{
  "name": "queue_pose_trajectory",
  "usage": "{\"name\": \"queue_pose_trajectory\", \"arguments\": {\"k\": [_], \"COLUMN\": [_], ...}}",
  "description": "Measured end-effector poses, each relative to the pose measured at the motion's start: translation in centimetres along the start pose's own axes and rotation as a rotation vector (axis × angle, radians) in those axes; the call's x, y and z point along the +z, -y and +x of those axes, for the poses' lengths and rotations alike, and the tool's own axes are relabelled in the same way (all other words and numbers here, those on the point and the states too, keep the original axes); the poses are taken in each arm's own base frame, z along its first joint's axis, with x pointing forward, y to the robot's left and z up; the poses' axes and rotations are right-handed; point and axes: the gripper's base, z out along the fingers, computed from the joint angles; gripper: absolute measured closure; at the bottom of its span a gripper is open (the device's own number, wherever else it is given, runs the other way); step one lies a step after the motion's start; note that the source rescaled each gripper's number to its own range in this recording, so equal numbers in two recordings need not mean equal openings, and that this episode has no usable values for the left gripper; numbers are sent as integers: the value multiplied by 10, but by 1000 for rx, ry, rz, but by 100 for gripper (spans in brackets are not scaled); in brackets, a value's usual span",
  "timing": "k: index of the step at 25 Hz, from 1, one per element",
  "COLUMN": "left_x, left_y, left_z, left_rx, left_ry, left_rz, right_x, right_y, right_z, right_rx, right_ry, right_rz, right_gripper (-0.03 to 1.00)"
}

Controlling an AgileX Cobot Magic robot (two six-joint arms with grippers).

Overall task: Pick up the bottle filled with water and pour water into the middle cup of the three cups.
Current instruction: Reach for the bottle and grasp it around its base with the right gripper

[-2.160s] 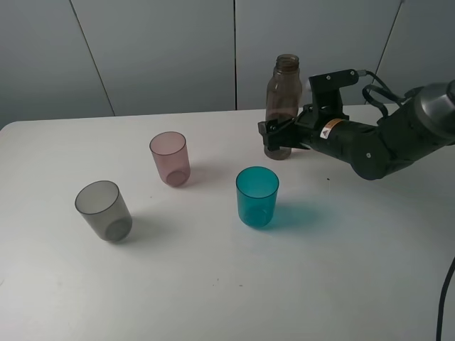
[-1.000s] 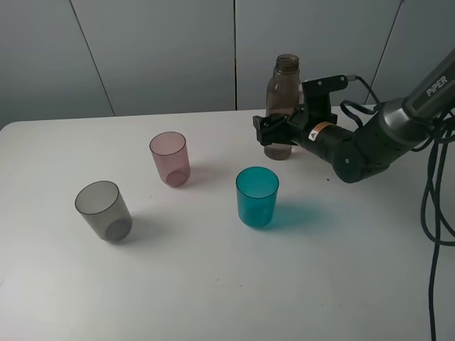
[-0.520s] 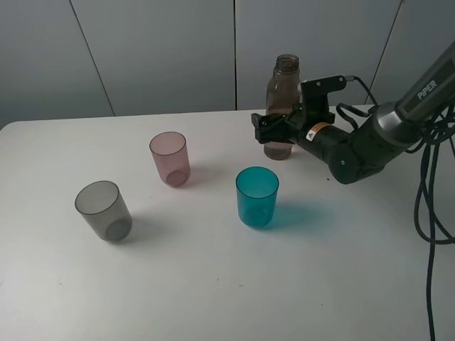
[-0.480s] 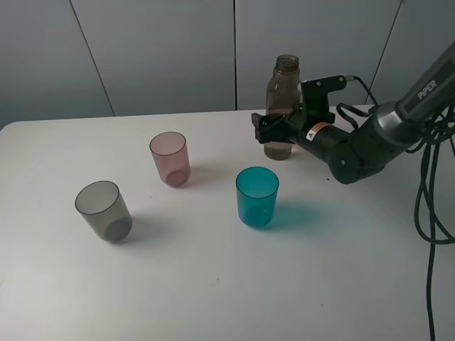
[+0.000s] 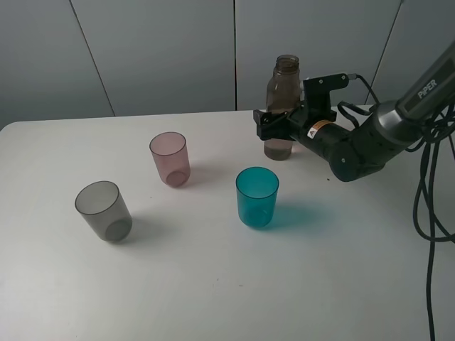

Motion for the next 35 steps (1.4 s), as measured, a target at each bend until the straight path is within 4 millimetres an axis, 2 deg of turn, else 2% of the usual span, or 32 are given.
{"name": "queue_pose_trajectory", "arguments": {"k": [7, 17, 30, 31, 32, 33, 34, 35], "left_x": [0, 0, 0, 0, 0, 0, 0, 0], "left_y": [0, 0, 0, 0, 0, 0, 0, 0], "left_z": [0, 0, 0, 0, 0, 0, 0, 0], "left_rx": [0, 0, 0, 0, 0, 0, 0, 0], "left_ry": [0, 0, 0, 0, 0, 0, 0, 0], "left_rz": [0, 0, 0, 0, 0, 0, 0, 0], "right_x": [6, 7, 8, 8, 8, 8, 8, 8], "right_y": [1, 0, 0, 0, 0, 0, 0, 1], "right_z": [12, 5, 7, 7, 7, 7, 7, 7], "right_rx": [27, 33, 31, 31, 31, 31, 31, 35], "right_ry": [-1, 74, 73, 73, 73, 73, 73, 73], "right_rz": [0, -8, -12, -12, -12, -12, -12, -11], "right_gripper": [-3, -3, -3, 0, 18, 50, 94, 97]}}
